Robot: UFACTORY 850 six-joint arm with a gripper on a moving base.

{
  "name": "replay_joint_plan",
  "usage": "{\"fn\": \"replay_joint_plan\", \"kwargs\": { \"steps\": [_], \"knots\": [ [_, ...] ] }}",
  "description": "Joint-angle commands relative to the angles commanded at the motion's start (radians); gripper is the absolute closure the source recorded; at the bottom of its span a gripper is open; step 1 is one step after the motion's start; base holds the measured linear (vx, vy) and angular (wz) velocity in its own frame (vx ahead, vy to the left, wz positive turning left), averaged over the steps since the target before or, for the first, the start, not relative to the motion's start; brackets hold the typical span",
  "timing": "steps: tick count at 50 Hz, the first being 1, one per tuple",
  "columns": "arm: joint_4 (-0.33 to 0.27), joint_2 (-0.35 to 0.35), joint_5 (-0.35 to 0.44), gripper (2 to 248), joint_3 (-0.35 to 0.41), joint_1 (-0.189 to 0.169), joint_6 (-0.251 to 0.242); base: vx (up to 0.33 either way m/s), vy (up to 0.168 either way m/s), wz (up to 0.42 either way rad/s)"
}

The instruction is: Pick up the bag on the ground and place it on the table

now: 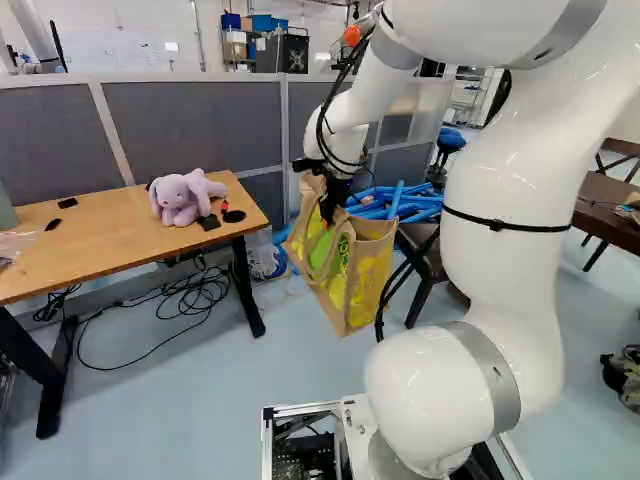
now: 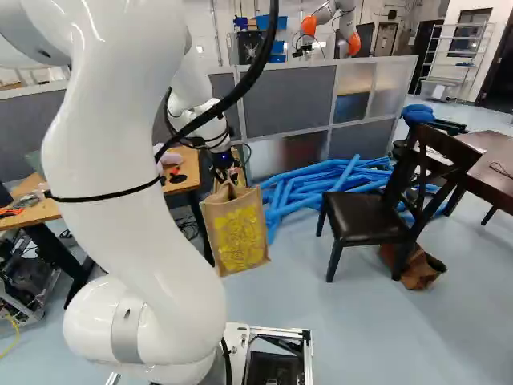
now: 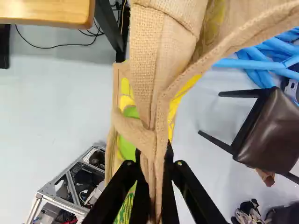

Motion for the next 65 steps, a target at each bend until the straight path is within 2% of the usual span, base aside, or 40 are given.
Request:
{"fn": "replay_joint_plan", "kwargs": {
  "steps": [22, 65],
  "knots": [
    [0.040, 0.033, -0.036, 227, -0.033, -0.003, 0.000, 0.000, 0.000, 0.000],
    [0.149, 0.081, -0.198, 227, -0.113, -0.010, 0.000, 0.000, 0.000, 0.000]
  ]
}}
